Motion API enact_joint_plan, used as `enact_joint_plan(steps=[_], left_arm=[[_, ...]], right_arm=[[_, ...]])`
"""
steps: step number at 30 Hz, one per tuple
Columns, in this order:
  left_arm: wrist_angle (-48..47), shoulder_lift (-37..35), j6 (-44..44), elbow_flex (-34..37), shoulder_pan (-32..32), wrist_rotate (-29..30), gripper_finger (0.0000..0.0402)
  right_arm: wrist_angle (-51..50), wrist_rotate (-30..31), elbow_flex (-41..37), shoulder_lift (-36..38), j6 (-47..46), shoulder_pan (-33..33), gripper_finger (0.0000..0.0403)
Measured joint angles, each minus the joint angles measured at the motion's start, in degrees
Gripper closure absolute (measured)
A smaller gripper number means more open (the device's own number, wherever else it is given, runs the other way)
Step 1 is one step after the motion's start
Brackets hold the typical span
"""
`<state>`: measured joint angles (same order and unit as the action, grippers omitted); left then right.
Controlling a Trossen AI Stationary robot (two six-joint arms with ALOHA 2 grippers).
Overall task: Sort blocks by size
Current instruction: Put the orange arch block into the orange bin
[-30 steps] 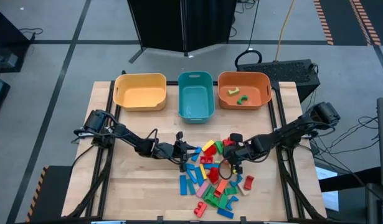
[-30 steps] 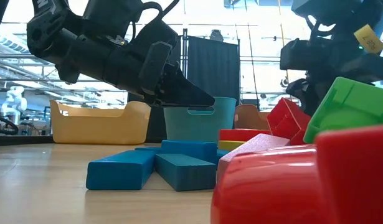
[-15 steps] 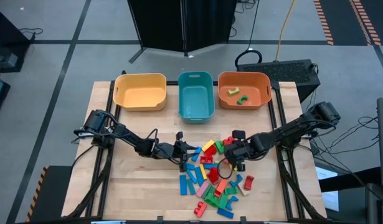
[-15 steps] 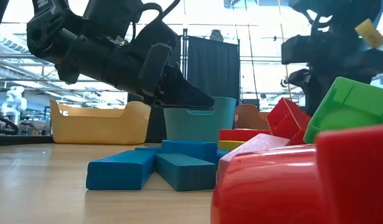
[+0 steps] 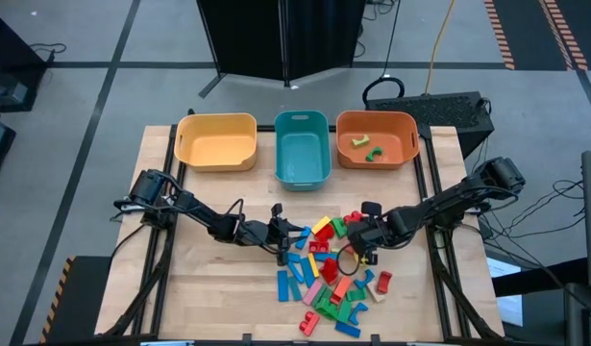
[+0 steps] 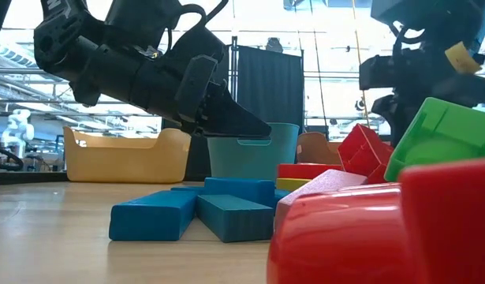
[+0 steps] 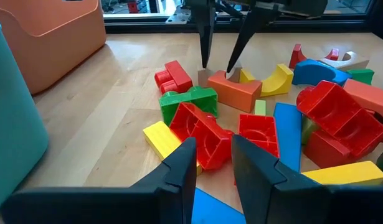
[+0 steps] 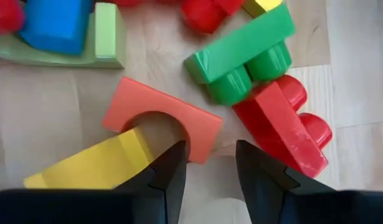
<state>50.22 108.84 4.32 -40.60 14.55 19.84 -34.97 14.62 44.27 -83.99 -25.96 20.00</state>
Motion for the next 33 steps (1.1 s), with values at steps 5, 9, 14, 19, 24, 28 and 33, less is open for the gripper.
enact_joint_plan(steps=[5,9,14,19,24,28,33], left_arm=[[0.1,0.0,0.0,0.0,0.0,0.0,0.0308],[0.1,0.0,0.0,0.0,0.0,0.0,0.0308],[0.3,0.0,0.0,0.0,0.0,0.0,0.0308],[0.2,0.0,0.0,0.0,0.0,0.0,0.0308],[0.2,0.0,0.0,0.0,0.0,0.0,0.0308],[0.0,0.0,0.0,0.0,0.0,0.0,0.0308],[-0.2,0.0,0.0,0.0,0.0,0.0,0.0308]], right_arm=[[3.1,-1.4,-1.4,0.0,-0.1,-0.5,0.0275],[5.1,-2.0,-2.7,0.0,-0.3,-1.3,0.0275],[5.1,-2.6,-2.8,0.0,-0.3,-1.6,0.0275],[5.0,-3.0,-2.8,0.0,0.0,-1.6,0.0299],[6.1,-2.8,-2.8,-0.9,0.2,-1.6,0.0332],[7.7,-2.8,-2.8,-1.9,0.6,-1.6,0.0336],[7.1,-2.9,-2.8,-2.2,1.6,-1.6,0.0348]])
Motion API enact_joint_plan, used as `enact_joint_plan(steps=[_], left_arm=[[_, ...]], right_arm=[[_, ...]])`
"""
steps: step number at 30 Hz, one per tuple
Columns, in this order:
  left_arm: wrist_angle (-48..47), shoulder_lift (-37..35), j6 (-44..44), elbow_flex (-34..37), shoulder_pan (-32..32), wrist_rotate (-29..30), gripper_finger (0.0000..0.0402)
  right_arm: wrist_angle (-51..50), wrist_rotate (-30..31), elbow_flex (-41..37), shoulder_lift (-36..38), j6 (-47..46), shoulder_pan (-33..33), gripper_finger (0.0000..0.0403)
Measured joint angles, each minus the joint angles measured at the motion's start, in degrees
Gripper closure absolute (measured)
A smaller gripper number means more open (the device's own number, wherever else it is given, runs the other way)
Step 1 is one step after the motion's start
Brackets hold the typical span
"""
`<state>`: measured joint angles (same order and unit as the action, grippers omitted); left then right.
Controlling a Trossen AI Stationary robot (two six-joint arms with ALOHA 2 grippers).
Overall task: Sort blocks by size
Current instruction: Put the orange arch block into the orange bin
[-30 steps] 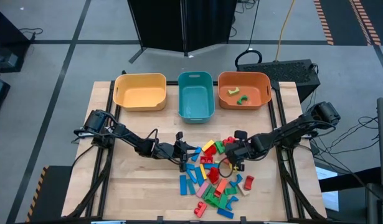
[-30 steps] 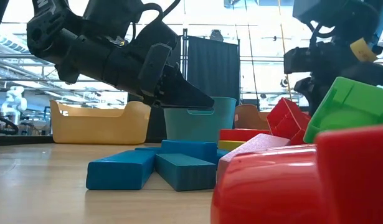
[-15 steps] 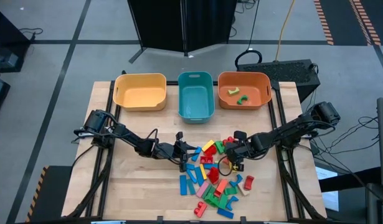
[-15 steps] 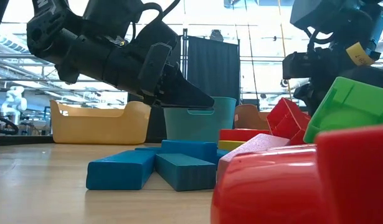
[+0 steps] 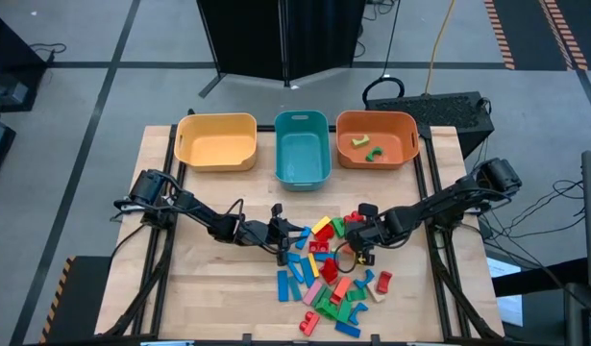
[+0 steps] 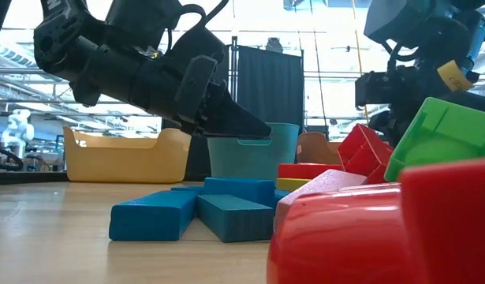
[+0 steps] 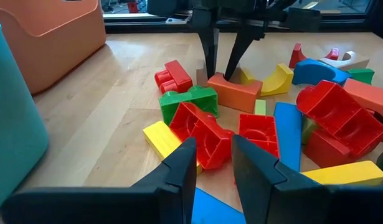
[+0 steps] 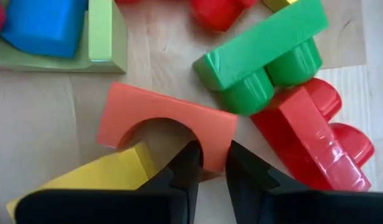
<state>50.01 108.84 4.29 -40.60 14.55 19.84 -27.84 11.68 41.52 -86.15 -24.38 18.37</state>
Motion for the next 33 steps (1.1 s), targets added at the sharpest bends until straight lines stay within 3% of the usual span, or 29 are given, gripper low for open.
enact_joint_plan(steps=[5,11,21,27,33], left_arm=[[0.0,0.0,0.0,0.0,0.0,0.0,0.0308],[0.0,0.0,0.0,0.0,0.0,0.0,0.0308],[0.0,0.0,0.0,0.0,0.0,0.0,0.0308],[0.0,0.0,0.1,0.0,0.0,0.0,0.0308],[0.0,0.0,1.3,0.0,0.0,0.0,0.0308]], right_arm=[[0.1,0.0,0.0,0.5,1.4,0.0,0.0376],[-1.0,0.4,0.1,2.5,1.8,0.0,0.0376],[-3.8,5.6,0.1,13.5,1.6,-0.7,0.0375],[-7.1,12.4,0.2,20.9,-0.2,-5.1,0.0375],[-7.6,16.5,0.2,23.8,1.9,-13.8,0.0374]])
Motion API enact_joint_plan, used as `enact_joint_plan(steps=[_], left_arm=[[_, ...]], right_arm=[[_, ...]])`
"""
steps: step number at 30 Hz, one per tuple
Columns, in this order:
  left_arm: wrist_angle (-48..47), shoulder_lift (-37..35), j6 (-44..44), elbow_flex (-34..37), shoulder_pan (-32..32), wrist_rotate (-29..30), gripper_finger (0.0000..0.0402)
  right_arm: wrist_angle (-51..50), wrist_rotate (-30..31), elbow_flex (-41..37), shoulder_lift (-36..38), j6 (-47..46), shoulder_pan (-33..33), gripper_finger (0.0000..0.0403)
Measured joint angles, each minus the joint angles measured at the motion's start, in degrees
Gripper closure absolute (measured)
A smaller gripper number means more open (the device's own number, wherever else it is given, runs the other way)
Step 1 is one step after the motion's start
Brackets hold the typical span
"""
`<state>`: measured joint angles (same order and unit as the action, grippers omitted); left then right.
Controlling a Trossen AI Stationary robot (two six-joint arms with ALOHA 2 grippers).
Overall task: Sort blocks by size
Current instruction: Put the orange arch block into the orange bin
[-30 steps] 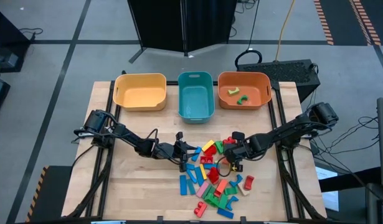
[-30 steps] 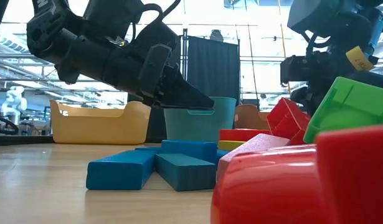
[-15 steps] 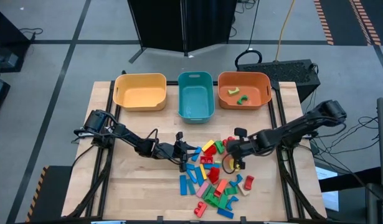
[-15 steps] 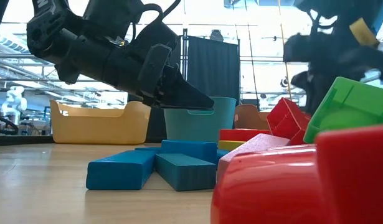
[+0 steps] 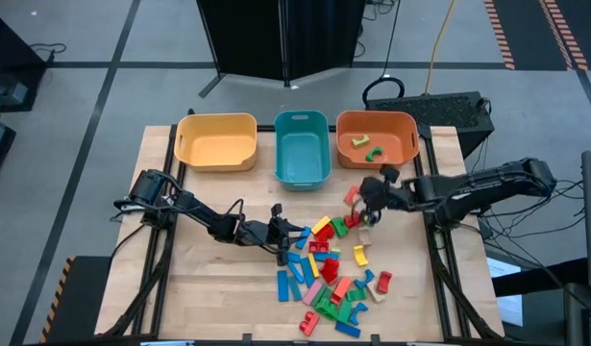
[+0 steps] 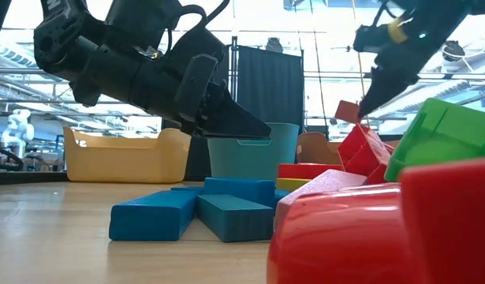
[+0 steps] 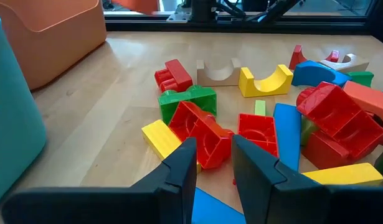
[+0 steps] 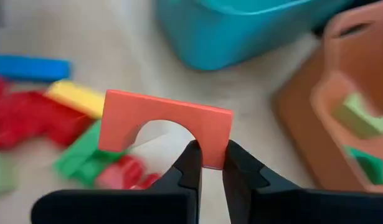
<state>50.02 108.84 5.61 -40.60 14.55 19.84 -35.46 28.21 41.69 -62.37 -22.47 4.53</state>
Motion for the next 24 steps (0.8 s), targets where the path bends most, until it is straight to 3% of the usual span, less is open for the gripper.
enact_joint_plan(steps=[19,24], left_arm=[[0.0,0.0,0.0,0.0,0.0,0.0,0.0308],[-0.2,0.0,0.0,0.0,0.0,0.0,0.0308]], right_arm=[[8.5,1.4,0.0,-0.2,12.0,-32.9,0.0374],[12.0,-4.8,0.0,-3.5,14.8,-40.7,0.0374]])
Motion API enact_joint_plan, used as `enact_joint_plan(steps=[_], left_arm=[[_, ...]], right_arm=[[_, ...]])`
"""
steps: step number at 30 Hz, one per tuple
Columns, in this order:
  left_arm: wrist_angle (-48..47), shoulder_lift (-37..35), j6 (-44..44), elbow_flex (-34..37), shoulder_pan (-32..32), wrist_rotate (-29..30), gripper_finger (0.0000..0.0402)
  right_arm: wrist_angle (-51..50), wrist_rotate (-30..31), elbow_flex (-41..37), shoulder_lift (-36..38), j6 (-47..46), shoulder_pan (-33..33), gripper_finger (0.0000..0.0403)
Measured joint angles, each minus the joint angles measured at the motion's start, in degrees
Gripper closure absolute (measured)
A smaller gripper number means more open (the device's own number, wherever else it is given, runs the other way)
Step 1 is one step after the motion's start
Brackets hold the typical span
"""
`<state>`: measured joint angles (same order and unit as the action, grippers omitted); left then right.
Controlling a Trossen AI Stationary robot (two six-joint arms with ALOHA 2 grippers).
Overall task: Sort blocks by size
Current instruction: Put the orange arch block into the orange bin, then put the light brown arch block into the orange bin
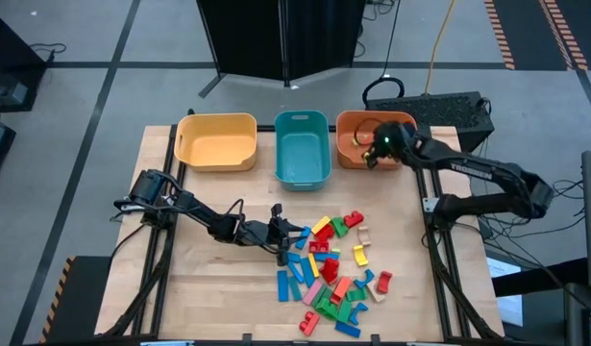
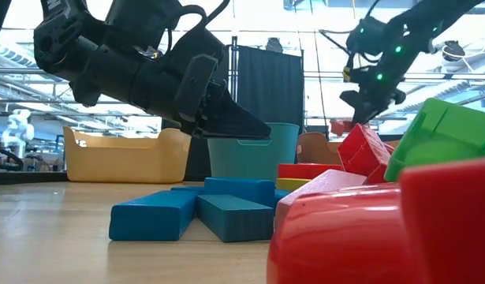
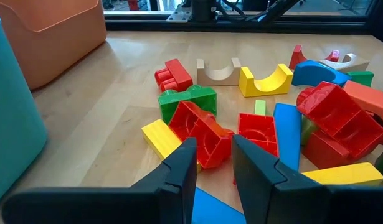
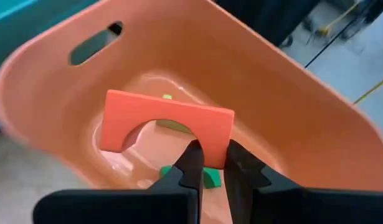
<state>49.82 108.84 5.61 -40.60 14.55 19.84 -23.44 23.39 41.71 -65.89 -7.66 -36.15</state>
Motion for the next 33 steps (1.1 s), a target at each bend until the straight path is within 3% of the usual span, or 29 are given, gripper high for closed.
enact_joint_plan(steps=[4,17,33], left_arm=[[-0.6,0.0,0.0,0.0,0.0,0.0,0.0308],[-1.9,0.0,0.0,0.0,0.0,0.0,0.0308],[-2.3,0.0,0.0,0.0,0.0,0.3,0.0308]], right_arm=[[2.9,-6.9,0.0,-5.1,1.3,-3.6,0.0374],[5.5,-10.3,0.0,-17.0,3.6,-8.3,0.0345],[8.7,-10.2,0.0,-13.9,5.6,-8.8,0.0283]])
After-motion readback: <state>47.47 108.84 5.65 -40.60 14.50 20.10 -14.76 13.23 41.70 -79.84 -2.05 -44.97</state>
